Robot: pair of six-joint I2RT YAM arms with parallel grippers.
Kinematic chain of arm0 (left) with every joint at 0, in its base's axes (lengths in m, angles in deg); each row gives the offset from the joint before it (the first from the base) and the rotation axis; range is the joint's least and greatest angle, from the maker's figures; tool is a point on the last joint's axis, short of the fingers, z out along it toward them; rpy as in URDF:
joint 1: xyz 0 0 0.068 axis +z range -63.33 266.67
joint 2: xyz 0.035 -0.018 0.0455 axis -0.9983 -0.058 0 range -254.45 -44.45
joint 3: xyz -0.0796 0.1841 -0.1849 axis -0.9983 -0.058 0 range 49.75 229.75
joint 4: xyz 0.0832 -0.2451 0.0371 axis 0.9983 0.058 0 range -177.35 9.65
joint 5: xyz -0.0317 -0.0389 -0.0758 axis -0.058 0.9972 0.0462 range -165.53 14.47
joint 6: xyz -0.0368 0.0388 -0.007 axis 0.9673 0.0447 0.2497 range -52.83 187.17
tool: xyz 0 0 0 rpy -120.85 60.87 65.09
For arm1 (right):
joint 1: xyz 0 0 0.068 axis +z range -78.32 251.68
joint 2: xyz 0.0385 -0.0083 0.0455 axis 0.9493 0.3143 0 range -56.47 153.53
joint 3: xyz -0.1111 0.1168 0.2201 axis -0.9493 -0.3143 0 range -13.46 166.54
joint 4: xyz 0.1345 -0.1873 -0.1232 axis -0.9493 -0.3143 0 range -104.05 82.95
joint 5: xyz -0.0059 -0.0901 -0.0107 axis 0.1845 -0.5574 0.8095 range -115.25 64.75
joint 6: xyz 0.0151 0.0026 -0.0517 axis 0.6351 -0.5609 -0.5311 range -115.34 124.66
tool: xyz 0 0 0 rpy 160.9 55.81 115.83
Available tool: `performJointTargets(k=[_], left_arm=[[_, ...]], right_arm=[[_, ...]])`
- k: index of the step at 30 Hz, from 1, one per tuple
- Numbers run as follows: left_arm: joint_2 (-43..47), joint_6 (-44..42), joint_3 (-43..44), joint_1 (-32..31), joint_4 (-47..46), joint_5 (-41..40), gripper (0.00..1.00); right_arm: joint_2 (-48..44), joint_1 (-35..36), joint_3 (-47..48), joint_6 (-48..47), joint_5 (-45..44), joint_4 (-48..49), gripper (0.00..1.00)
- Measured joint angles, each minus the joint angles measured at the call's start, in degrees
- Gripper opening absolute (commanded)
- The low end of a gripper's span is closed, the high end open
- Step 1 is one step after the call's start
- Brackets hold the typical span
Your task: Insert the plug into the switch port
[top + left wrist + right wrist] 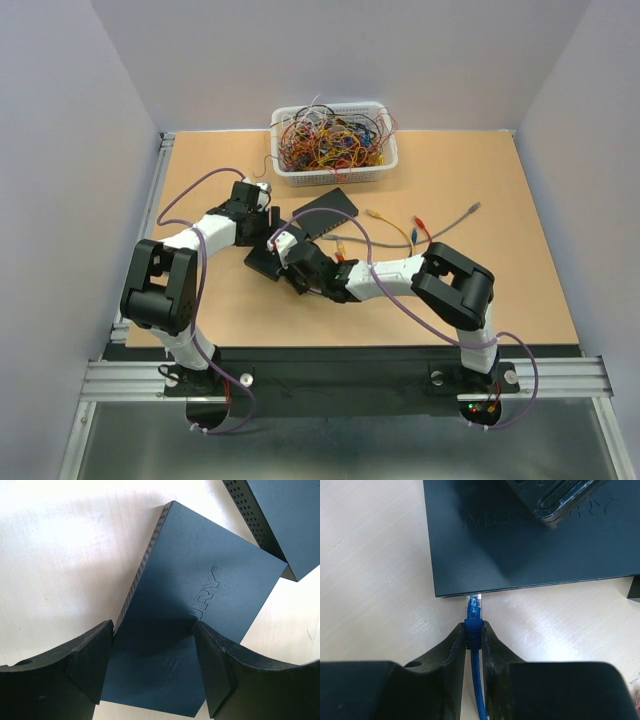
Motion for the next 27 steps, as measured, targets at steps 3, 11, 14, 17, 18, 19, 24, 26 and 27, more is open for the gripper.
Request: performJointTargets(k=[3,11,14,17,18,19,24,26,27], left_arm=[[0.0,0.0,0.0,0.0,0.0,0.1,0.75],[0.0,-0.1,0.0,0.0,-0.1,0.6,0.75],[0.0,-0.2,-0.2,-0.2,-0.5,1.2,0.75],[0.0,-0.3,-0.5,-0.3,-1.2,1.4,0.75],[0.0,-0.4,-0.5,-0.3,-1.4,1.4,0.75],[0.0,-0.5,-0.6,-0.3,-1.6,1.3,0.75],[0.0,-0.7,-0.8,-0.3,-2.5,1.2,0.75],[0.0,-0.6,-0.8,-0.3,-2.6,1.1,0.75],[-0.1,-0.6,-0.8,-0.3,-2.7,1.1,0.75]], right_arm=[[0.0,0.0,0.0,-0.3,0.0,0.1,0.00],[0.1,0.0,0.0,-0.9,-1.0,0.5,0.00],[0.6,0.0,0.0,-1.0,-1.6,1.2,0.00],[1.1,0.3,0.0,-1.3,-2.3,2.0,0.00],[1.2,0.4,0.0,-1.4,-2.5,2.2,0.01],[1.4,0.4,0.0,-1.4,-2.8,2.4,0.01],[1.8,0.4,0.0,-1.4,-3.9,3.5,0.01],[1.9,0.6,0.1,-1.3,-4.8,3.6,0.00],[1.9,0.8,0.1,-1.3,-5.3,3.6,0.00]])
